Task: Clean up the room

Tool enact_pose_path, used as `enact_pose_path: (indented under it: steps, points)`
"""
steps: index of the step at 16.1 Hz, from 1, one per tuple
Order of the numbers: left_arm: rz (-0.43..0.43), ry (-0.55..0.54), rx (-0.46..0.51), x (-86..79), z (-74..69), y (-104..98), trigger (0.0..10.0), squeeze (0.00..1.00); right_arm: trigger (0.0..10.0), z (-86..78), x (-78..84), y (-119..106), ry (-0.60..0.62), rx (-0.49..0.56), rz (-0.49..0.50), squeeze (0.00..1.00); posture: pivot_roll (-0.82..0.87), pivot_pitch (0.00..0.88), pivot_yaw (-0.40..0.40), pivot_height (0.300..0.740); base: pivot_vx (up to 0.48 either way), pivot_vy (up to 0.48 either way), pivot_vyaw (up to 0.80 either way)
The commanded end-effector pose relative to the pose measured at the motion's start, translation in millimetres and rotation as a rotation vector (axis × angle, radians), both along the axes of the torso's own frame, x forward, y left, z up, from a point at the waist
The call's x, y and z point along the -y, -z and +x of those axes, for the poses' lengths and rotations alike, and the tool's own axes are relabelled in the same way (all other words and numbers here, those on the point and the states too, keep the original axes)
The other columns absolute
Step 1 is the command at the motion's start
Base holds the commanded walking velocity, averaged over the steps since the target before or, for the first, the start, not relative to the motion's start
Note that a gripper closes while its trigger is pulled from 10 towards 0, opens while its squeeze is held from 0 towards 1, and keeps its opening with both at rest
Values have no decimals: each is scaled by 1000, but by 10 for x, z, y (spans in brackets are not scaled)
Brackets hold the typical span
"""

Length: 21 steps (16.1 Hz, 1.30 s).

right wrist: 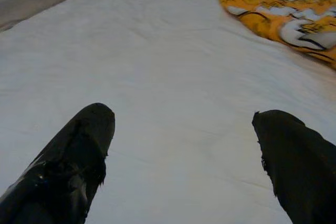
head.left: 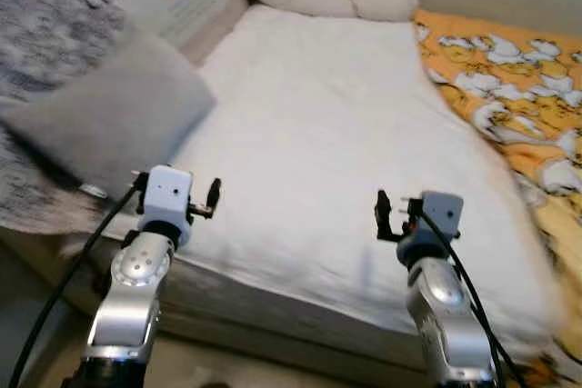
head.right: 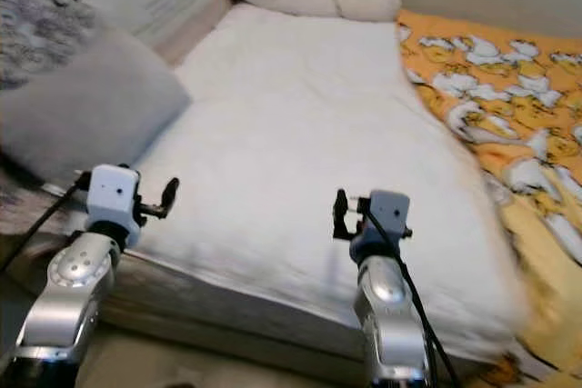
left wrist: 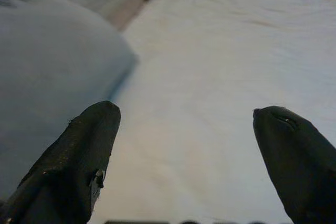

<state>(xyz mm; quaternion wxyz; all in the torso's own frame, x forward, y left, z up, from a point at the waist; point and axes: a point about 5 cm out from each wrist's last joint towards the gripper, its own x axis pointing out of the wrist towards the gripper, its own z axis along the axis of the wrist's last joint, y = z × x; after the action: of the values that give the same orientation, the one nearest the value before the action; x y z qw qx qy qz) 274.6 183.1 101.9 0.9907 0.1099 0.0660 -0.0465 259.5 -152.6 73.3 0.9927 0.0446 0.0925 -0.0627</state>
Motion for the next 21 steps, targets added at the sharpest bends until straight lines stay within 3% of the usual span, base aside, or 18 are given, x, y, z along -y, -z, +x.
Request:
enact_pose_path:
  steps: [1,2,18,21]
  points:
    - [1,27,8,78,8,-30,10000,1000,10000,-26,75,24,27,-18,-15,349,61,0,-7,740,0,-458,0]
    - [2,30,5,80,3,-27,10000,1000,10000,-31,79,31,32,-22,-14,0,61,0,-7,740,0,-454,0]
    - [23,16,8,46,64,-23,10000,1000,10000,65,112,11,30,-27,-55,0,35,0,11,740,0,-453,0]
    - [25,20,10,51,73,-26,10000,1000,10000,83,126,6,44,-27,-71,0,34,0,15,740,0,-454,800]
